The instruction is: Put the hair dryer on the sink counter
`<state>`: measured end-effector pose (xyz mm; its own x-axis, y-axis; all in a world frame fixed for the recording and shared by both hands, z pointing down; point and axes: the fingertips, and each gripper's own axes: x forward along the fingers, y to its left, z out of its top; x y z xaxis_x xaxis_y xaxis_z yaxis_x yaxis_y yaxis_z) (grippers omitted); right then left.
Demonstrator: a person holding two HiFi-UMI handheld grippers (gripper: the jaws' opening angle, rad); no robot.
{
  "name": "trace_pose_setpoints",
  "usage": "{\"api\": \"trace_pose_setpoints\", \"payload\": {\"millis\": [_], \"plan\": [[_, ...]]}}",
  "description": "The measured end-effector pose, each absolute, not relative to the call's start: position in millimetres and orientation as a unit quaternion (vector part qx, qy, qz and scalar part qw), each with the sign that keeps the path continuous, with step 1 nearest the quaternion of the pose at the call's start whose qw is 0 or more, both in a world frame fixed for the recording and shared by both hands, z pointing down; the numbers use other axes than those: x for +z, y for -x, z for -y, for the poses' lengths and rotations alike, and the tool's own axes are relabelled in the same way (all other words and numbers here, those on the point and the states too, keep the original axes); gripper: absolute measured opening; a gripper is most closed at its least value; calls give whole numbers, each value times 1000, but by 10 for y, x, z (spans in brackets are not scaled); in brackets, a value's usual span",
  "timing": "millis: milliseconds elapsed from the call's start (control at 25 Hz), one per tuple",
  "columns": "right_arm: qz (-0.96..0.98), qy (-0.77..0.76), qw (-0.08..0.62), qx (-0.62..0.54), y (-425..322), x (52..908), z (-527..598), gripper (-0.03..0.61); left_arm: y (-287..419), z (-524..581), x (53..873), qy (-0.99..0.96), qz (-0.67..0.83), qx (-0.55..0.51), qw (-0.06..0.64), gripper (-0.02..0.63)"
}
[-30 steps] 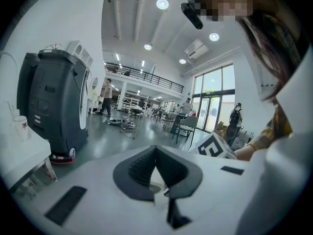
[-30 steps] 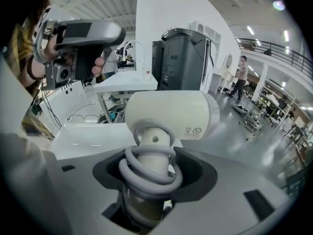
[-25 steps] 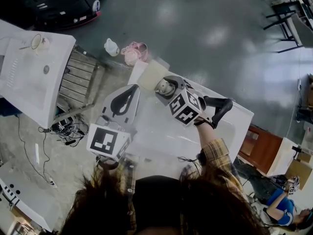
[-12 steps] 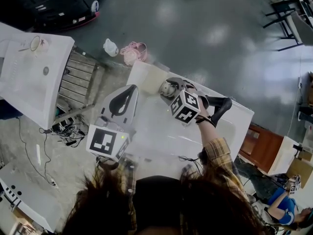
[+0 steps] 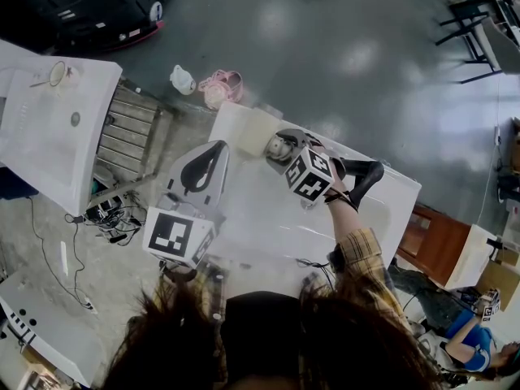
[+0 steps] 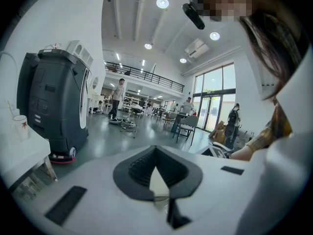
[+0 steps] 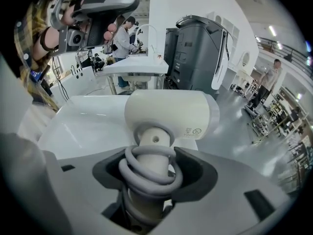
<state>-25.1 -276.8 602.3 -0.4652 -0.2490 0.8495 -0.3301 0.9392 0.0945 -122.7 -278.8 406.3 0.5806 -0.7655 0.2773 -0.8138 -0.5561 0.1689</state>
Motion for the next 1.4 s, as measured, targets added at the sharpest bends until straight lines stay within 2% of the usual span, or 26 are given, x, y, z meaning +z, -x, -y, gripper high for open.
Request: {"api": "trace_pose_setpoints", "payload": {"millis": [1000, 1400], "plan": [[844, -226, 483, 55, 194, 5968, 2806, 279, 1206, 2740, 3923, -883, 444, 76, 128, 17], [857, -266, 439, 48, 256, 5655, 2817, 279, 1155, 2702, 3788, -888, 440, 69, 111, 17]]}}
